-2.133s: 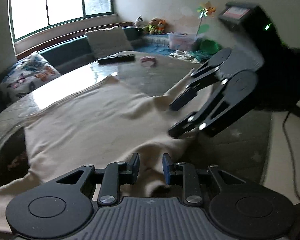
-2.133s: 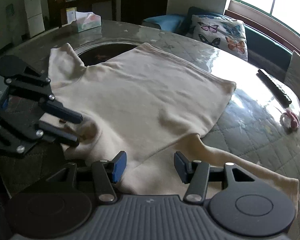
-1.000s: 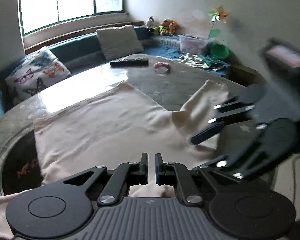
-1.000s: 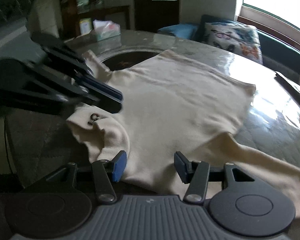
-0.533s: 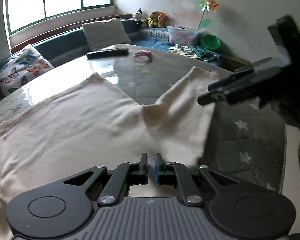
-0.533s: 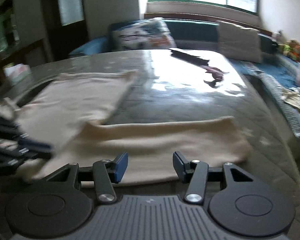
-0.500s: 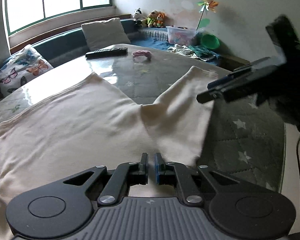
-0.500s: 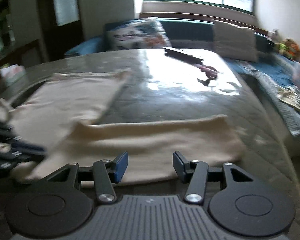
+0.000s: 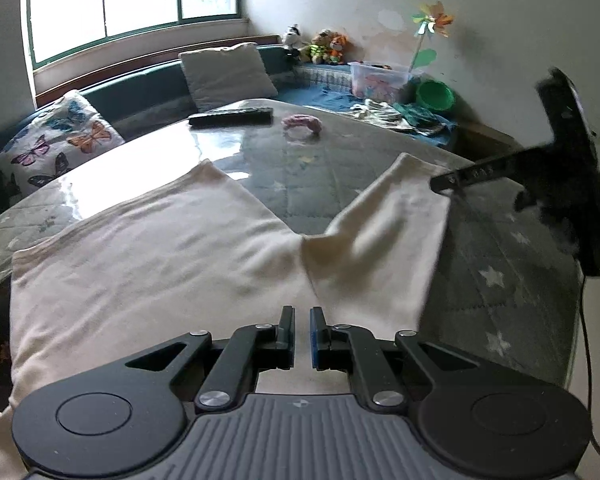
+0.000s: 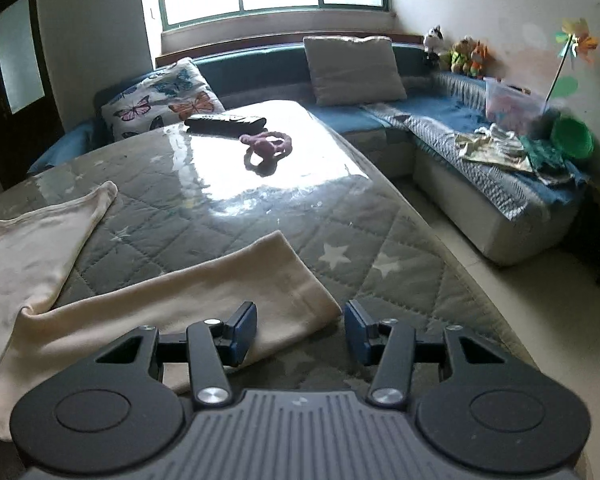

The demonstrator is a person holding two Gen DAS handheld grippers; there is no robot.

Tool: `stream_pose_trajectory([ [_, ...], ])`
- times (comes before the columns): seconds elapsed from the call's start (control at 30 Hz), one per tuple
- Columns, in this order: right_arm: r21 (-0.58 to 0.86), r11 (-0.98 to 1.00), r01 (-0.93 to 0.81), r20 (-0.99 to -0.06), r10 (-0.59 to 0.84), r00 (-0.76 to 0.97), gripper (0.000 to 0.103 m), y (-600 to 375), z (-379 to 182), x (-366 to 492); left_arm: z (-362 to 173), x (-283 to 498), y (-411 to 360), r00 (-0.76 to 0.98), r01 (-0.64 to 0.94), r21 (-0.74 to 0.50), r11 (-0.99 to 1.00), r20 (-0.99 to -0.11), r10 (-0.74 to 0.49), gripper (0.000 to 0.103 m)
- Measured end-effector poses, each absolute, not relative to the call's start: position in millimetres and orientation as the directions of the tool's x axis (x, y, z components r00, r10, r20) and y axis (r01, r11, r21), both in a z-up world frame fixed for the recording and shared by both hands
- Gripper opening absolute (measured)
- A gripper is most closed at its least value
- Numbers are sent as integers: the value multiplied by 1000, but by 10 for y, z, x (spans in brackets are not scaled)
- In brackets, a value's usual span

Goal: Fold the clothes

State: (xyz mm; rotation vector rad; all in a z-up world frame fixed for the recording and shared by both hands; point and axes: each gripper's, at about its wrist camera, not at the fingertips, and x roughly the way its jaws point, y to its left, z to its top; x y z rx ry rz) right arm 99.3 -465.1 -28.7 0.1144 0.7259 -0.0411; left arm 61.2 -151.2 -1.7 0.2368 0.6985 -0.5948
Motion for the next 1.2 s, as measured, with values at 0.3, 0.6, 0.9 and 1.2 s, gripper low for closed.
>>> stream_pose_trajectory([
  [0.3, 193, 972, 132, -610, 14, 792, 7, -4874, -73, 758, -84, 868, -1697, 623, 569, 14, 822, -661, -419, 8],
  [0.6, 208, 972, 110, -596, 37, 802, 7, -4786, 216, 606, -166, 931, -1691, 625, 565, 10, 825, -658, -420, 9],
  [0.9, 175, 976, -133, -487, 203, 850, 7, -4058, 1077, 540, -20, 671, -1119, 672, 518, -2, 855, -617, -409, 21],
  [1.2, 111, 894, -435, -492, 430, 757, 7, -2740, 1318, 651, -30, 352, -374, 736, 415, 0, 910, -587, -336, 35],
])
